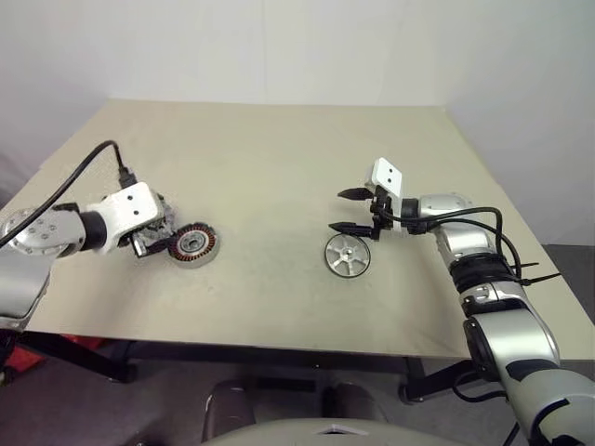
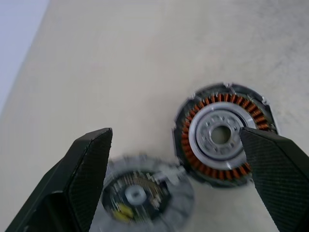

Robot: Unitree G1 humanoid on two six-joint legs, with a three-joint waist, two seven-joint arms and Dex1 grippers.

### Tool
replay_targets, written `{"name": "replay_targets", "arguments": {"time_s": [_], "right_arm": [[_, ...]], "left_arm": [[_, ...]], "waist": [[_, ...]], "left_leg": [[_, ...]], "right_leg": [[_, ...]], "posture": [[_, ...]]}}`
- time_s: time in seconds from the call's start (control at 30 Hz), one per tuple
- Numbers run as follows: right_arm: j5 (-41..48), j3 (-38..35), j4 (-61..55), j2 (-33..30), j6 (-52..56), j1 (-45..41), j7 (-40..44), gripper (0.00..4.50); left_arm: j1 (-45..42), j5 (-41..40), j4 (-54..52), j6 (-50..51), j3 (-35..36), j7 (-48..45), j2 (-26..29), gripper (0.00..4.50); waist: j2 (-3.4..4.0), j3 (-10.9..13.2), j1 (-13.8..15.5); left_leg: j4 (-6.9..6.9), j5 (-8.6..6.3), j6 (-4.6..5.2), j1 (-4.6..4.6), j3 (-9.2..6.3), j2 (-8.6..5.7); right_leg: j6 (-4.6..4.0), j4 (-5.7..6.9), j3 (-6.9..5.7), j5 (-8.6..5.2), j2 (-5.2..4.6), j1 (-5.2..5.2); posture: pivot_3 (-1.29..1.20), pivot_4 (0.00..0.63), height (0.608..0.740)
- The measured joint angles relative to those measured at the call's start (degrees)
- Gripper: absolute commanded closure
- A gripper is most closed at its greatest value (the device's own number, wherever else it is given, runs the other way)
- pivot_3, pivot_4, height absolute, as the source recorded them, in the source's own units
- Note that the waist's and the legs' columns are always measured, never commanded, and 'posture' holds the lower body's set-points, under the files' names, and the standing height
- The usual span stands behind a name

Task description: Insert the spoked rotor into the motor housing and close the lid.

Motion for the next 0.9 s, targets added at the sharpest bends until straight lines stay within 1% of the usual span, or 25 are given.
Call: {"name": "replay_targets", "arguments": {"time_s": [0.13,0.23,0.53,0.73,0.9], "right_arm": [[0.0,-0.04,2.1,-0.04,-1.51,-1.32,0.16,0.18],[-0.01,-0.08,3.81,-0.15,-2.66,-2.14,0.16,0.18],[-0.31,-0.07,6.8,-0.15,-5.1,-2.78,-0.04,0.18],[-0.57,-0.07,7.39,-0.13,-5.38,-3.67,-0.12,0.18],[-0.58,-0.08,7.41,-0.04,-5.38,-4.47,-0.3,0.18]], "left_arm": [[-4.36,5.69,2.94,-7.7,-6.07,-5.01,0.71,0.03],[-5.96,7.97,4.18,-11.14,-8.17,-9.08,2.54,0.03],[-8.83,9.09,2.41,-11.39,-9.51,-17.82,3.27,0.03],[-11.03,12.02,2.33,-12.3,-10.86,-21.26,4.8,0.03],[-11.06,14.03,3.18,-14.17,-11.26,-23.09,5.93,0.03]], "waist": [[0.0,0.0,-0.18],[0.01,0.01,-0.08],[0.02,0.01,0.16],[0.03,0.02,0.06],[0.03,0.02,0.09]], "left_leg": [[-0.01,0.1,-0.18,-0.04,-0.05,0.01],[-0.02,0.13,-0.23,-0.12,-0.11,0.01],[-0.02,0.22,-0.38,-0.15,-0.26,0.01],[-0.02,0.25,-0.42,-0.14,-0.31,0.01],[-0.02,0.25,-0.42,-0.18,-0.32,0.01]], "right_leg": [[0.0,-0.01,0.0,-0.01,0.02,-0.03],[-0.02,0.0,-0.01,-0.02,0.02,-0.07],[-0.03,0.13,-0.13,-0.03,0.0,-0.06],[-0.04,0.16,-0.14,-0.04,0.01,-0.06],[-0.06,0.13,-0.17,-0.05,0.01,-0.06]], "posture": [[0.0,0.0,0.74],[0.0,0.0,0.74],[0.0,0.0,0.74],[0.0,0.0,0.74],[0.0,0.0,0.74]]}}
